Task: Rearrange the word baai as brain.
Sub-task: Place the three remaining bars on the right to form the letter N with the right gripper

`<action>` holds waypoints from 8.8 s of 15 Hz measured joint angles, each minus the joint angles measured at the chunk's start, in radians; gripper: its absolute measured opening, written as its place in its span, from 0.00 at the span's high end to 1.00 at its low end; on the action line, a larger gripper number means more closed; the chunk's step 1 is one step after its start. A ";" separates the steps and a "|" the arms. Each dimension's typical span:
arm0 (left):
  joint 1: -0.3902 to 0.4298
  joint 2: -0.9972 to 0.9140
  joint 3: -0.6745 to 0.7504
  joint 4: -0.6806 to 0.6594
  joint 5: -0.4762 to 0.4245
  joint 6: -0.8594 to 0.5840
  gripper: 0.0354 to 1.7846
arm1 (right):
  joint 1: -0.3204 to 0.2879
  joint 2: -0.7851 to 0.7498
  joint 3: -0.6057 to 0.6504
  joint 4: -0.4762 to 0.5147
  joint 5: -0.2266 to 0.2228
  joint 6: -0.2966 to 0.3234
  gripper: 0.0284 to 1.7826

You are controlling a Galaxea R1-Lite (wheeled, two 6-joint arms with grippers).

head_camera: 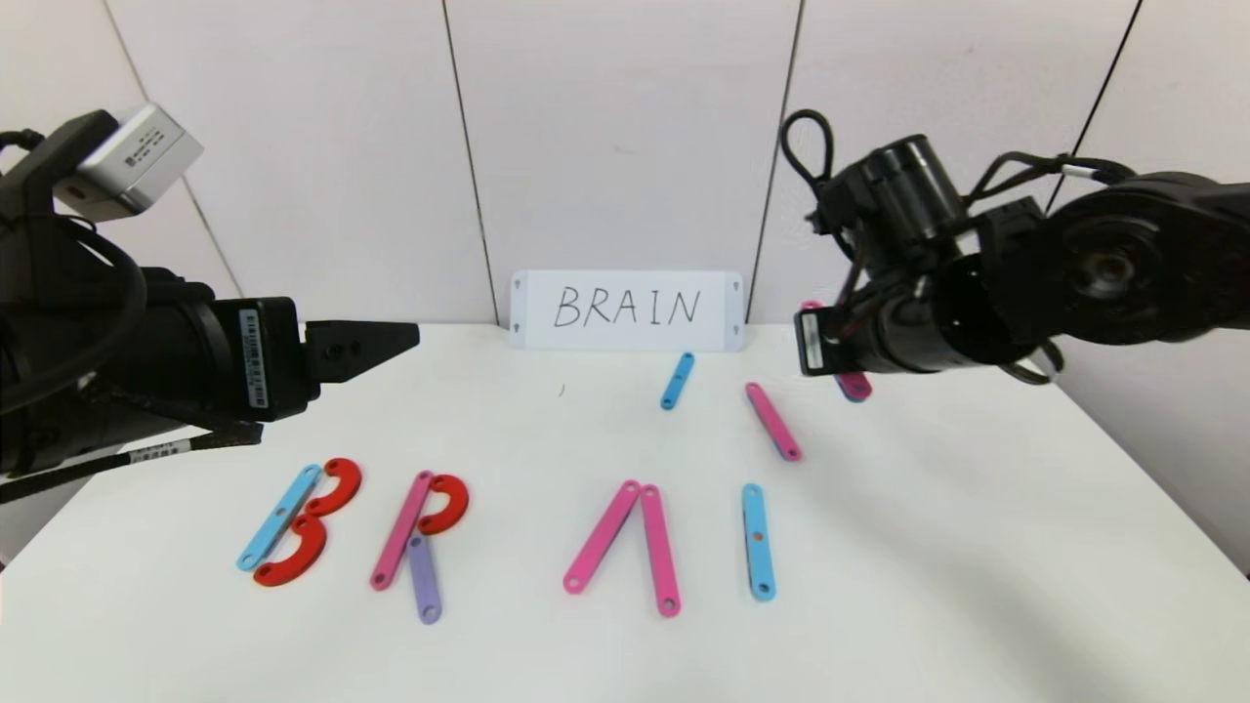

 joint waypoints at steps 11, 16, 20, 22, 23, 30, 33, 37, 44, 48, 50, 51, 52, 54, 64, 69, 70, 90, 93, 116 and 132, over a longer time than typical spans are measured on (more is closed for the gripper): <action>-0.001 -0.004 0.003 -0.001 -0.001 0.000 0.03 | 0.059 -0.174 0.504 -0.193 0.002 0.174 0.84; -0.001 -0.001 0.004 -0.002 0.000 0.001 0.03 | 0.096 -0.045 0.551 -0.324 0.001 0.233 0.84; -0.001 0.001 0.005 -0.002 0.000 0.001 0.03 | 0.097 0.030 0.563 -0.347 0.000 0.268 0.84; -0.002 0.004 0.006 -0.002 0.000 0.001 0.03 | 0.095 0.046 0.570 -0.349 0.000 0.270 0.84; -0.001 0.006 0.006 -0.002 0.000 0.001 0.03 | 0.093 0.052 0.574 -0.350 0.000 0.271 0.84; -0.001 0.007 0.007 -0.001 0.000 0.001 0.03 | 0.083 0.079 0.577 -0.363 0.007 0.269 0.84; -0.001 0.007 0.008 -0.001 0.000 0.002 0.03 | 0.084 0.093 0.570 -0.364 0.007 0.266 0.84; -0.001 0.007 0.008 -0.001 -0.001 0.002 0.03 | 0.084 0.104 0.550 -0.364 0.007 0.257 0.84; -0.001 0.009 0.008 -0.001 -0.001 0.003 0.03 | 0.091 0.117 0.540 -0.366 0.007 0.264 0.84; -0.001 0.009 0.008 -0.001 -0.001 0.003 0.03 | 0.091 0.118 0.542 -0.365 0.006 0.262 0.81; -0.001 0.009 0.008 -0.001 -0.001 0.002 0.03 | 0.091 0.119 0.542 -0.364 0.004 0.261 0.73; -0.001 0.009 0.008 -0.001 0.000 0.003 0.03 | 0.091 0.119 0.542 -0.364 0.003 0.261 0.67; -0.001 0.009 0.008 -0.001 0.000 0.003 0.03 | 0.091 0.118 0.542 -0.364 0.002 0.263 0.58; -0.001 0.009 0.008 -0.001 0.000 0.003 0.03 | 0.090 0.116 0.542 -0.364 0.001 0.264 0.38; -0.001 0.011 0.008 -0.001 -0.001 0.003 0.03 | 0.020 0.102 0.295 -0.351 0.000 0.108 0.03; -0.001 0.016 0.008 0.000 0.000 0.010 0.03 | 0.011 0.234 0.005 -0.343 0.000 -0.049 0.03; 0.000 0.016 0.009 -0.001 0.000 0.010 0.03 | 0.012 0.271 -0.058 -0.342 0.000 -0.071 0.03; 0.006 0.017 0.021 -0.003 0.000 0.027 0.03 | 0.045 0.672 -0.505 -0.227 -0.007 -0.109 0.03; 0.006 0.018 0.021 -0.003 0.000 0.027 0.03 | 0.031 0.673 -0.505 -0.229 -0.007 -0.108 0.03; 0.006 0.037 0.030 -0.005 0.000 0.043 0.03 | 0.041 0.704 -0.505 -0.336 0.011 -0.083 0.03; 0.003 0.050 0.040 -0.006 0.001 0.047 0.03 | 0.022 0.731 -0.506 -0.349 0.010 0.040 0.03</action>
